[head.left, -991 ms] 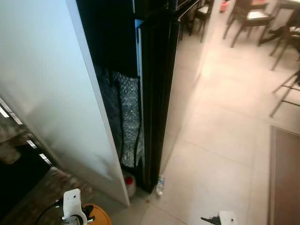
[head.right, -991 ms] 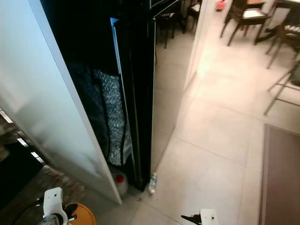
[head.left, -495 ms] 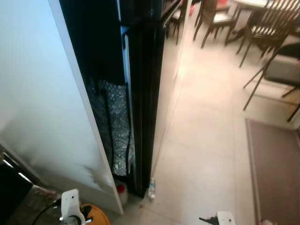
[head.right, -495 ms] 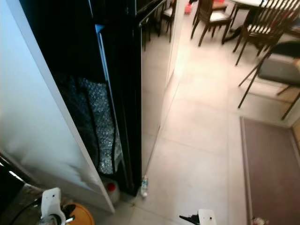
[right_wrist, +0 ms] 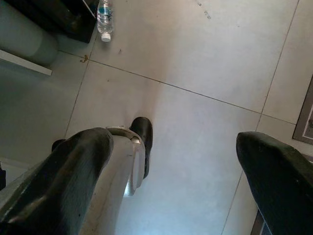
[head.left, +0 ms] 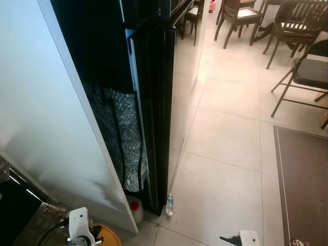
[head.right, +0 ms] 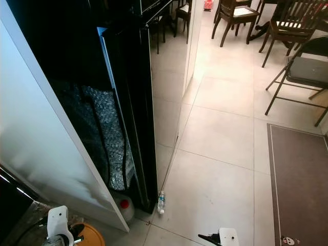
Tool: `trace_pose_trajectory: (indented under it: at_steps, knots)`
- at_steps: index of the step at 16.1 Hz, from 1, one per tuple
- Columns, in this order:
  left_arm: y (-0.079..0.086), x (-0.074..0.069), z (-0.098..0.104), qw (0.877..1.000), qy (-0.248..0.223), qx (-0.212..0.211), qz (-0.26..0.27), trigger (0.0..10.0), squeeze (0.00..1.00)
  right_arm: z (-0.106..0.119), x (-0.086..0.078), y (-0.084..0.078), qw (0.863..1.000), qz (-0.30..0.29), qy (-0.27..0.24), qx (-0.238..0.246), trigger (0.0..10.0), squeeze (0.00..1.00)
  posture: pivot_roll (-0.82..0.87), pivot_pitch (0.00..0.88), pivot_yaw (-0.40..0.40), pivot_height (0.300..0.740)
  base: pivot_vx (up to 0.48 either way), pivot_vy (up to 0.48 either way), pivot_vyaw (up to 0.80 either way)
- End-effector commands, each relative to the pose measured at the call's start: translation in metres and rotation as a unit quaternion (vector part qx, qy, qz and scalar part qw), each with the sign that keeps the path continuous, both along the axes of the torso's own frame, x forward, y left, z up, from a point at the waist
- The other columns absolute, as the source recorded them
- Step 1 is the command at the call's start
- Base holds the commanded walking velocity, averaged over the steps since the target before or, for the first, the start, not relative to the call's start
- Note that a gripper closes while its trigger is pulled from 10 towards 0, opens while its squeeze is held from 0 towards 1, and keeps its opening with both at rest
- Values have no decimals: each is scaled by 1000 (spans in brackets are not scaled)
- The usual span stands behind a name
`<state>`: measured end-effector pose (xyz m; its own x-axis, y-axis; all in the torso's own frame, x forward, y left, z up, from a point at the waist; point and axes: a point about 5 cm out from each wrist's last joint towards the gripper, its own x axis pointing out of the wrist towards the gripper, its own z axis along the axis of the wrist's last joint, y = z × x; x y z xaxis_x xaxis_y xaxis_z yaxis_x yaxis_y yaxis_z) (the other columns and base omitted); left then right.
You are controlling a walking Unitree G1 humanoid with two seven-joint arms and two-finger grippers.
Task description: Restocking fridge
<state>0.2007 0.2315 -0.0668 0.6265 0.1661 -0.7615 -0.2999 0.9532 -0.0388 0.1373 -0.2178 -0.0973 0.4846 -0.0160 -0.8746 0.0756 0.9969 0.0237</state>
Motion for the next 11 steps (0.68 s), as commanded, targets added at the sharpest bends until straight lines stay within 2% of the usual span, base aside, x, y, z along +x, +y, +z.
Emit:
trace_pose_trajectory:
  at_steps: [1, 10, 11]
  knots:
    - [1, -4, -3, 1000, 12, -1, 4, 10000, 0, 0, 0, -2, 1000, -7, -5, -1, 10000, 0, -41, 0, 19, 740, 0, 311, 0]
    - [0, -5, -3, 1000, 15, -1, -2, 10000, 0, 0, -1, -3, 1000, -17, -8, -2, 10000, 0, -43, 0, 18, 740, 0, 364, 0]
    - [0, -5, -3, 1000, 15, 0, -3, 10000, 0, 0, -1, -3, 1000, -19, -9, -2, 10000, 0, -43, 0, 18, 740, 0, 345, -481]
